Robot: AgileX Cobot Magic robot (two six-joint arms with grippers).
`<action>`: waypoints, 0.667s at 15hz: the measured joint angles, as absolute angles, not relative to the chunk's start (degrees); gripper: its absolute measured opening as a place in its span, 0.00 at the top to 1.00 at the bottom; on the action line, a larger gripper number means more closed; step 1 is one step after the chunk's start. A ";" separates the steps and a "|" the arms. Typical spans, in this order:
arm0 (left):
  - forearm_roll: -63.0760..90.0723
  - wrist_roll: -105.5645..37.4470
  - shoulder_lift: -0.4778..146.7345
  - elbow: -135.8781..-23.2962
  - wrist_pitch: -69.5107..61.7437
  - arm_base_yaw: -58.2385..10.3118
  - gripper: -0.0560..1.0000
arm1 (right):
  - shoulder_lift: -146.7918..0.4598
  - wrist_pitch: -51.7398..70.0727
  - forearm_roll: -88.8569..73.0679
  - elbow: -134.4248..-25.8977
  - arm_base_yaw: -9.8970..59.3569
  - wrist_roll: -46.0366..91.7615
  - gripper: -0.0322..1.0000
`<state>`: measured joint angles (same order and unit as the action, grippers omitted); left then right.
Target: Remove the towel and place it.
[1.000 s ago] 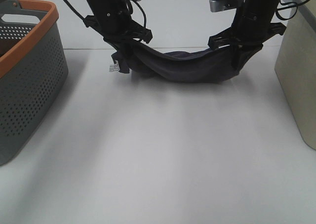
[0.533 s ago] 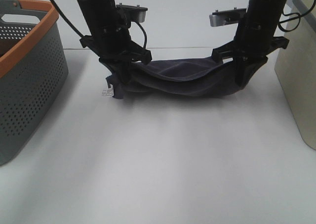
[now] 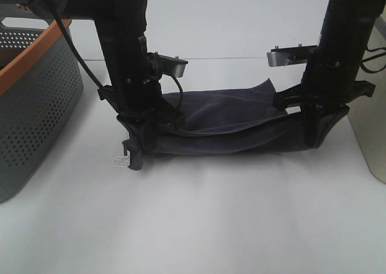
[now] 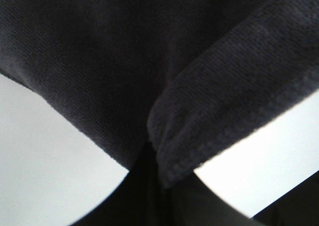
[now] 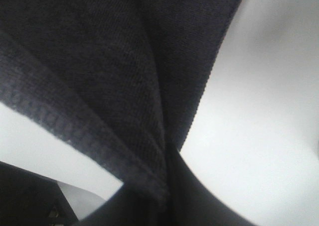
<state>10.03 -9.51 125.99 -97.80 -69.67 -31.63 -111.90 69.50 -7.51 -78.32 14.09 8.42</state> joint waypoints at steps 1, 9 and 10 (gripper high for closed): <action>10.03 -9.80 125.71 -96.66 -69.67 -31.63 0.94 | -111.90 69.50 -7.68 -76.32 14.09 8.42 0.97; 10.77 -15.30 121.93 -88.69 -69.39 -31.68 0.94 | -111.84 69.39 -8.82 -72.02 14.09 7.91 0.97; 10.77 -15.36 121.93 -88.18 -69.33 -31.68 0.94 | -111.84 69.39 -9.05 -71.39 14.09 7.85 0.97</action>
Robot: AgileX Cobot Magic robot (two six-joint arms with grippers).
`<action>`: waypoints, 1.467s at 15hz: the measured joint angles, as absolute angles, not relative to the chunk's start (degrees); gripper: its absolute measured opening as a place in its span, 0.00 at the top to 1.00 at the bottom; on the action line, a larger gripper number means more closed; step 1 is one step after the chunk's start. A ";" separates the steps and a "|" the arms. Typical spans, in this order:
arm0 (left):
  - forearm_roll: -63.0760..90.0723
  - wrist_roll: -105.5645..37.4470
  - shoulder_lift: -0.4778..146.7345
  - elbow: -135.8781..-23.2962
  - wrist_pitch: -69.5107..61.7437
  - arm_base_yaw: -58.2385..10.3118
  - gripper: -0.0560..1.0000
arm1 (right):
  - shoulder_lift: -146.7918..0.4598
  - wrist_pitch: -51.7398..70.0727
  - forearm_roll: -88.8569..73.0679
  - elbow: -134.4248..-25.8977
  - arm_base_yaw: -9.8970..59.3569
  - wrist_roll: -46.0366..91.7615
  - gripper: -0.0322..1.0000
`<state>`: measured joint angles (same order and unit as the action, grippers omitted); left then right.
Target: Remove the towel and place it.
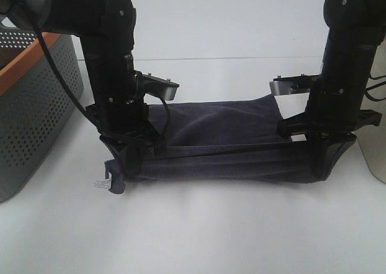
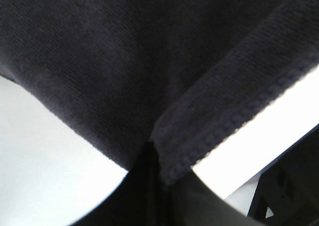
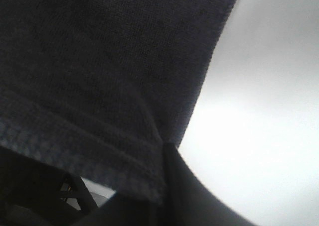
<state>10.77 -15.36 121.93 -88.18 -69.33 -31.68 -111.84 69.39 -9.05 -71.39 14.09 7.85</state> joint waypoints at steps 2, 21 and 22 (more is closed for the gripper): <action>10.94 -15.58 121.93 -88.12 -69.27 -31.68 0.94 | -111.90 69.33 -9.51 -69.79 14.09 7.22 0.97; 6.88 -6.70 119.00 -88.06 -69.44 -35.35 0.45 | -103.48 69.50 -14.73 -70.53 14.09 -1.15 0.43; 6.88 -5.90 118.26 -88.06 -69.44 -35.35 0.45 | -101.70 69.50 -15.36 -71.45 14.09 -1.55 0.42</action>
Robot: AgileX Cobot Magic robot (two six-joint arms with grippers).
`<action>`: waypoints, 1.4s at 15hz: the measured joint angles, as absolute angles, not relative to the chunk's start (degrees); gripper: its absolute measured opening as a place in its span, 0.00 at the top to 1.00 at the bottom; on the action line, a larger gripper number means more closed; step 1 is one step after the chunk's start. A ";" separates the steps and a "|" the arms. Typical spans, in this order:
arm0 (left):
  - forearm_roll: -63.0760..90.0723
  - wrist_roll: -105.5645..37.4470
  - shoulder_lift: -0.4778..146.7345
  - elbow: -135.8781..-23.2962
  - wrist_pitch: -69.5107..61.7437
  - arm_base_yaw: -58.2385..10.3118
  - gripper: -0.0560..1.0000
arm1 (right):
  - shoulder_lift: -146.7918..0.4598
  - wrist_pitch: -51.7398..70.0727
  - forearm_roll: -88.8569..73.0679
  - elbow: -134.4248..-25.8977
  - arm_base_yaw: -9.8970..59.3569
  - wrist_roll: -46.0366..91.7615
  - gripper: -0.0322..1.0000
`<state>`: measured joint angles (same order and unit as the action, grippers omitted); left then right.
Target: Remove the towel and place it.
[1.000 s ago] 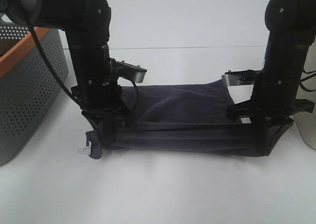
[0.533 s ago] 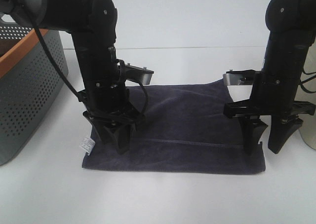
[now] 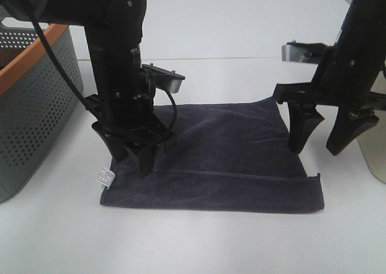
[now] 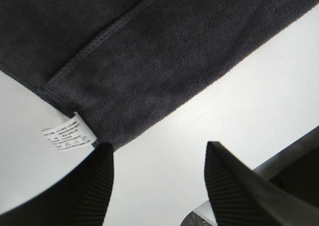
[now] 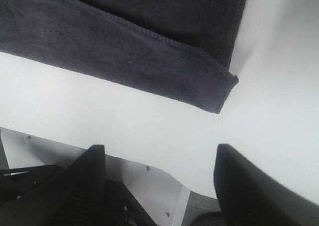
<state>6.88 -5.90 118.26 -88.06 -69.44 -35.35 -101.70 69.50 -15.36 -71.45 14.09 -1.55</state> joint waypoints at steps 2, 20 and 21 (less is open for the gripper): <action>6.07 -3.32 116.02 -88.06 -69.44 -35.35 0.37 | -98.09 69.50 -15.70 -73.97 14.09 -2.69 0.41; 0.00 -0.57 84.17 -88.01 -69.73 2.41 0.21 | -75.00 69.73 -2.23 -88.35 -3.21 -4.01 0.25; 0.00 -0.57 82.22 -87.89 -69.73 5.61 0.21 | -72.59 69.73 -2.06 -85.43 -3.21 -3.78 0.25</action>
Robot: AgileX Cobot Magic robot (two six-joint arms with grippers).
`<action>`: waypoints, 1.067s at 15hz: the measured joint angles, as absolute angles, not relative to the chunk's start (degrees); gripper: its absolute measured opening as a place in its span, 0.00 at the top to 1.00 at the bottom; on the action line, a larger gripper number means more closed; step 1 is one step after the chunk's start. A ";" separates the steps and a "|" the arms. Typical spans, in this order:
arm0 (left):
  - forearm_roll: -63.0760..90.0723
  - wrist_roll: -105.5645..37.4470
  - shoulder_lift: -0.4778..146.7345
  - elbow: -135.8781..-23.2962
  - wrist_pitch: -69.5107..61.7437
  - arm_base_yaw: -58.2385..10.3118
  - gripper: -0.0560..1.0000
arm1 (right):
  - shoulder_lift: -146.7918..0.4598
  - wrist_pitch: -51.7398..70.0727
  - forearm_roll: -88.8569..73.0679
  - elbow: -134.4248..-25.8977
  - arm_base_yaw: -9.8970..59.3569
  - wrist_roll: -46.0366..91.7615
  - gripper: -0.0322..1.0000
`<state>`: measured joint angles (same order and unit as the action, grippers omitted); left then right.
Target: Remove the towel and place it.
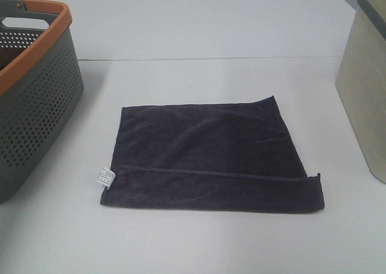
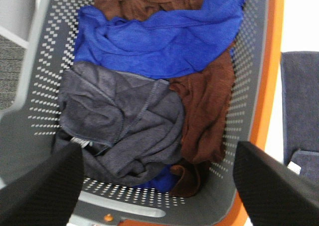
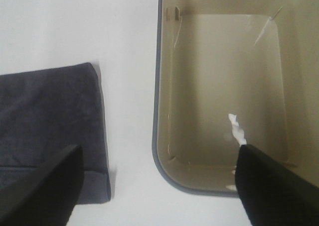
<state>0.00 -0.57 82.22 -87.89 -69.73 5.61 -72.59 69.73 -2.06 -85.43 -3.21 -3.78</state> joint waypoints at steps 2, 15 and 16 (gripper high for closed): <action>0.00 -0.46 76.26 -85.83 -69.50 9.57 0.21 | -64.80 69.73 -1.20 -75.75 -3.21 -3.38 0.25; -0.57 -4.53 31.80 -40.45 -56.78 9.68 0.22 | -20.57 66.92 9.00 -47.96 -3.21 -2.06 0.25; -0.80 -5.04 28.76 -38.50 -56.67 9.68 0.22 | -17.99 66.46 7.45 -45.61 -3.21 -1.20 0.25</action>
<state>-0.80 -5.04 28.76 -38.50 -56.67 9.68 -17.99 66.46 7.45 -45.61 -3.21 -1.20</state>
